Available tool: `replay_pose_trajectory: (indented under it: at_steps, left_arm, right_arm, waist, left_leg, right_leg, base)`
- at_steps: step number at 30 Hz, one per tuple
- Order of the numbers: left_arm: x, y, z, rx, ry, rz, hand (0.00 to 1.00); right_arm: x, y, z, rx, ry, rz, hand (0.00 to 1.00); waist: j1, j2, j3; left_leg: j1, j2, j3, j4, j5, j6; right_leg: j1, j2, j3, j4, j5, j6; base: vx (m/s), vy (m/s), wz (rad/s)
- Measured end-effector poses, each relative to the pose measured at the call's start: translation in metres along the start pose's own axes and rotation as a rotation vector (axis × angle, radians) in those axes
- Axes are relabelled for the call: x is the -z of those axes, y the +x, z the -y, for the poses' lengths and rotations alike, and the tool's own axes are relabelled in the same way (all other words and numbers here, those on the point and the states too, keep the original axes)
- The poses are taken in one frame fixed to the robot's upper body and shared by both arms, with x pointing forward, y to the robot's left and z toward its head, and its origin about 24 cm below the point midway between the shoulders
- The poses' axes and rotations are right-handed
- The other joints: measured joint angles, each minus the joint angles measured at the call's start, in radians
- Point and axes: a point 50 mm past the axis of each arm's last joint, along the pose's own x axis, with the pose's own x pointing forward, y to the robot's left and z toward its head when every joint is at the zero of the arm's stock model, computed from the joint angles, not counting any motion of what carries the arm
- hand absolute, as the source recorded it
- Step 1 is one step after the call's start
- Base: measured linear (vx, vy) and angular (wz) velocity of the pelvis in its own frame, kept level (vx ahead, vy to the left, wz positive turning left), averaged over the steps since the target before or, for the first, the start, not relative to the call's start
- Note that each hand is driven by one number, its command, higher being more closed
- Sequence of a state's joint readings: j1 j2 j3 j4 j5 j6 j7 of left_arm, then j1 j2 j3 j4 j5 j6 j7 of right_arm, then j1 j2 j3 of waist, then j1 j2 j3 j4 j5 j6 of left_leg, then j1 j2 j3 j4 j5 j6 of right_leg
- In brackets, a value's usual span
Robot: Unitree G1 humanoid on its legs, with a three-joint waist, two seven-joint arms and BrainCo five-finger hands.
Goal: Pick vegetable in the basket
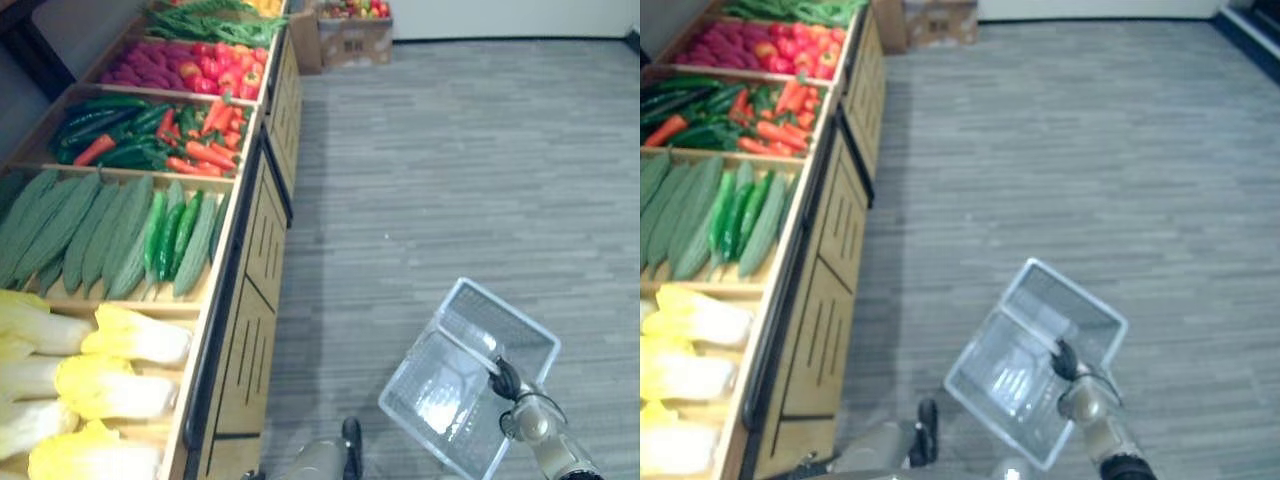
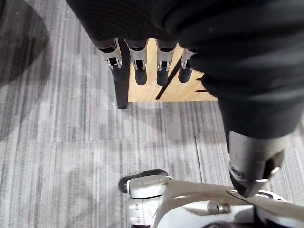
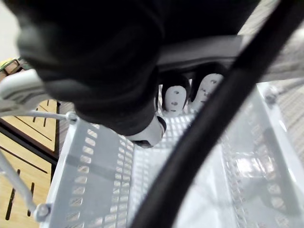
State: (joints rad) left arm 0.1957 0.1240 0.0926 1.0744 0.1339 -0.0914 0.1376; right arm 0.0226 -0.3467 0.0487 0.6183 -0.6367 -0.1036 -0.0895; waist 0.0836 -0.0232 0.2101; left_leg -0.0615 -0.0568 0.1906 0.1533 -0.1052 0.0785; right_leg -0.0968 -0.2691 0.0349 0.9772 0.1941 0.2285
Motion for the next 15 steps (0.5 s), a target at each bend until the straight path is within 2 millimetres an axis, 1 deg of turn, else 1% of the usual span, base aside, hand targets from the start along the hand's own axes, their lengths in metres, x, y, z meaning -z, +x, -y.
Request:
replay_pose_trajectory:
  at_steps: [1,2,3,4,5,6,7,9,10,11,12,13,14,15]
  left_arm:
    - [0.0,0.0,-0.002,0.002,0.018,-0.001,0.0]
    - [-0.001,0.001,-0.007,-0.002,0.042,0.002,0.0]
    - [-0.001,0.001,-0.007,-0.002,0.047,0.004,0.0]
    - [-0.004,0.002,-0.008,-0.004,0.048,0.012,0.0]
    - [-0.01,0.003,-0.009,-0.005,0.047,0.029,0.0]
    - [-0.014,0.005,-0.009,-0.003,0.046,0.039,0.0]
    - [-0.029,0.008,-0.005,0.007,0.053,0.079,0.0]
    - [-0.034,0.008,-0.005,0.008,0.053,0.096,0.0]
    - [-0.037,0.009,-0.005,0.008,0.054,0.104,0.0]
    - [-0.038,0.009,-0.005,0.008,0.054,0.107,0.0]
    - [-0.037,0.009,-0.006,0.003,0.054,0.106,0.0]
    - [-0.035,0.009,-0.007,-0.002,0.053,0.102,0.0]
    - [-0.035,0.009,-0.011,-0.015,0.046,0.102,0.0]
    - [-0.032,0.009,-0.017,-0.033,0.04,0.09,0.0]
  right_arm:
    - [0.0,-0.001,-0.003,-0.007,0.005,-0.003,1.0]
    - [0.005,-0.006,-0.01,-0.024,0.015,-0.019,1.0]
    - [0.007,-0.009,-0.013,-0.031,0.017,-0.025,1.0]
    - [0.008,-0.011,-0.014,-0.028,0.02,-0.027,1.0]
    - [0.01,-0.012,-0.01,-0.004,0.035,-0.036,1.0]
    - [0.013,-0.013,-0.008,0.013,0.045,-0.048,1.0]
    - [0.022,-0.017,-0.003,0.048,0.072,-0.087,1.0]
    - [0.024,-0.018,0.0,0.062,0.081,-0.098,1.0]
    - [0.025,-0.018,0.002,0.07,0.085,-0.101,1.0]
    - [0.026,-0.018,0.003,0.075,0.088,-0.105,1.0]
    - [0.028,-0.018,0.001,0.075,0.102,-0.118,1.0]
    - [0.029,-0.019,0.0,0.074,0.11,-0.127,1.0]
    - [0.033,-0.02,-0.003,0.07,0.124,-0.15,1.0]
    - [0.038,-0.023,-0.006,0.059,0.124,-0.172,1.0]
  waist:
    - [-0.004,-0.004,0.002]
    - [-0.009,-0.004,0.002]
    - [-0.02,-0.005,0.002]
    - [-0.04,-0.007,0.0]
    - [-0.058,-0.01,-0.001]
    - [-0.061,-0.01,-0.001]
    - [-0.069,-0.003,0.004]
    - [-0.076,0.0,0.005]
    - [-0.076,-0.002,0.004]
    - [-0.076,-0.001,0.004]
    - [-0.066,-0.019,-0.002]
    - [-0.062,-0.019,-0.004]
    - [-0.055,-0.035,-0.013]
    - [-0.052,-0.046,-0.025]
  left_leg:
    - [0.035,-0.004,-0.016,-0.005,-0.005,0.0]
    - [0.096,-0.007,-0.048,-0.017,-0.008,0.011]
    - [0.123,-0.01,-0.073,-0.026,-0.008,0.013]
    - [0.174,-0.014,-0.13,-0.046,-0.008,0.015]
    - [0.199,-0.016,-0.186,-0.052,-0.011,0.019]
    - [0.208,-0.015,-0.212,-0.051,-0.013,0.022]
    - [0.233,-0.005,-0.291,-0.049,-0.027,0.032]
    - [0.247,0.006,-0.331,-0.047,-0.041,0.022]
    - [0.251,0.011,-0.362,-0.042,-0.058,0.012]
    - [0.253,0.018,-0.385,-0.036,-0.082,-0.001]
    - [0.232,0.024,-0.434,0.01,-0.148,-0.031]
    - [0.218,0.025,-0.455,0.034,-0.175,-0.041]
    - [0.2,0.033,-0.497,0.091,-0.233,-0.064]
    - [0.189,0.051,-0.546,0.133,-0.283,-0.092]
  right_leg:
    - [-0.04,0.0,-0.002,0.107,-0.003,-0.003]
    - [-0.086,-0.019,-0.051,0.242,-0.032,-0.049]
    - [-0.106,-0.042,-0.088,0.286,-0.06,-0.094]
    - [-0.148,-0.085,-0.143,0.322,-0.111,-0.174]
    - [-0.19,-0.094,-0.158,0.303,-0.165,-0.243]
    - [-0.209,-0.086,-0.148,0.271,-0.182,-0.252]
    - [-0.23,-0.043,-0.115,0.102,-0.223,-0.217]
    - [-0.227,-0.013,-0.094,-0.081,-0.228,-0.198]
    - [-0.22,0.007,-0.067,-0.251,-0.222,-0.186]
    - [-0.21,0.028,-0.036,-0.384,-0.214,-0.174]
    - [-0.18,0.049,0.053,-0.669,-0.189,-0.137]
    - [-0.174,0.049,0.063,-0.733,-0.182,-0.124]
    - [-0.171,0.045,0.044,-0.766,-0.175,-0.113]
    - [-0.157,0.042,-0.011,-0.761,-0.132,-0.044]
  base:
    - [0.42,0.116,0.62]
    - [0.35,0.061,0.74]
    - [0.47,0.05,1.1]
    - [0.56,0.026,1.24]
    - [0.54,0.006,1.24]
    - [0.48,-0.042,1.56]
    - [0.35,-0.111,1.31]
    - [0.3,-0.139,1.04]
    - [0.25,-0.179,0.75]
    - [0.3,-0.271,1.09]
    - [0.35,-0.387,0.99]
    - [0.35,-0.475,1.14]
    - [0.4,-0.573,1.04]
    - [0.36,-0.534,1.07]
